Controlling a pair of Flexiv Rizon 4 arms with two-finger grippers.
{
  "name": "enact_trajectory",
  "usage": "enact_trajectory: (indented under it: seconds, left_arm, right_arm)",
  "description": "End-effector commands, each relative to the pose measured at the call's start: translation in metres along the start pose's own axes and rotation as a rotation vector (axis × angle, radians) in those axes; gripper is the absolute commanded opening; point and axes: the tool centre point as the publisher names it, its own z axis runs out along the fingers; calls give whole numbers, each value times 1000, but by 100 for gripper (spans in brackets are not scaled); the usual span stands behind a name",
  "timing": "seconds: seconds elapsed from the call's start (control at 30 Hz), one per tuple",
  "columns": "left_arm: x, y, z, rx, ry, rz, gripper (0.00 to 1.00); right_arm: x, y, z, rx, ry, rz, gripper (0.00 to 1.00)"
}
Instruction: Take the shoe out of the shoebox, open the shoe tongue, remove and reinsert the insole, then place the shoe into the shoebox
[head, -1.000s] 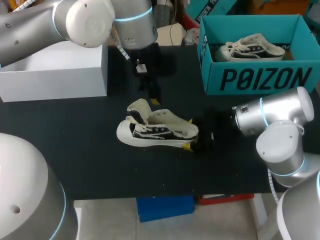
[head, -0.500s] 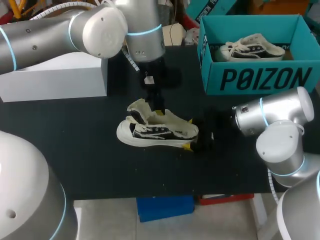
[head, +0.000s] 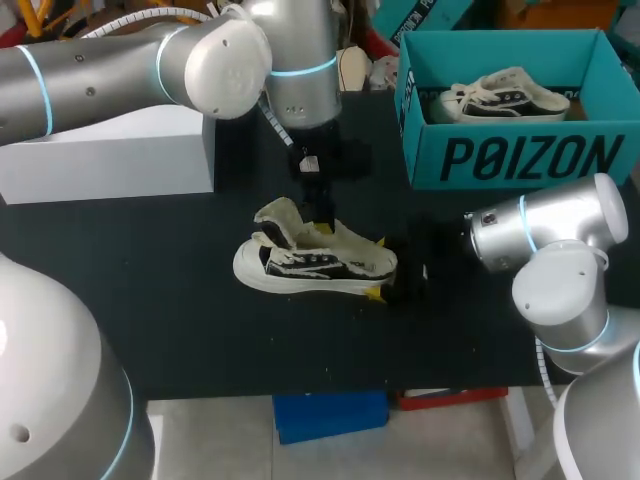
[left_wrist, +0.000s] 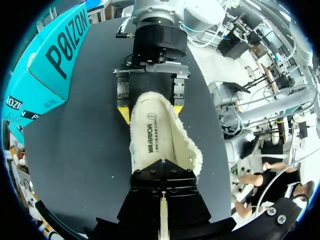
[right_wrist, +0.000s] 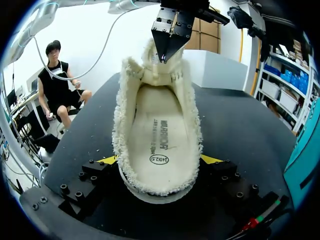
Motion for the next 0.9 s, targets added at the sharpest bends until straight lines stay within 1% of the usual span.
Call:
enact_trajectory:
  seconds: [0.03, 0.07, 0.1, 0.17, 0.23, 0.33, 0.43, 0.6, 0.73, 0.9]
  left_arm:
    - [-3, 3, -3, 91, 106, 70, 0]
    - [-4, 4, -3, 81, 113, 68, 0]
    - [-6, 4, -1, 42, 97, 71, 0]
    - [-7, 3, 1, 52, 133, 98, 0]
    - [-8, 3, 5, 26, 149, 102, 0]
    - [-10, 3, 10, 17, 168, 92, 0]
    - [-11, 2, 15, -6, 161, 86, 0]
    - [-13, 5, 25, 14, 177, 63, 0]
    - [-12, 8, 38, -16, 176, 48, 0]
    - [-9, 15, 53, -15, 193, 30, 0]
  right_arm:
    - [0, -4, 0, 0, -1, 1, 0]
    - [0, -4, 0, 0, -1, 1, 0]
    - [0, -4, 0, 0, -1, 1, 0]
    - [0, -4, 0, 0, -1, 1, 0]
    - [0, -4, 0, 0, -1, 1, 0]
    - [0, -4, 0, 0, -1, 1, 0]
    - [0, -4, 0, 0, -1, 1, 0]
    - [0, -4, 0, 0, -1, 1, 0]
    - [0, -4, 0, 0, -1, 1, 0]
    - [0, -4, 0, 0, -1, 1, 0]
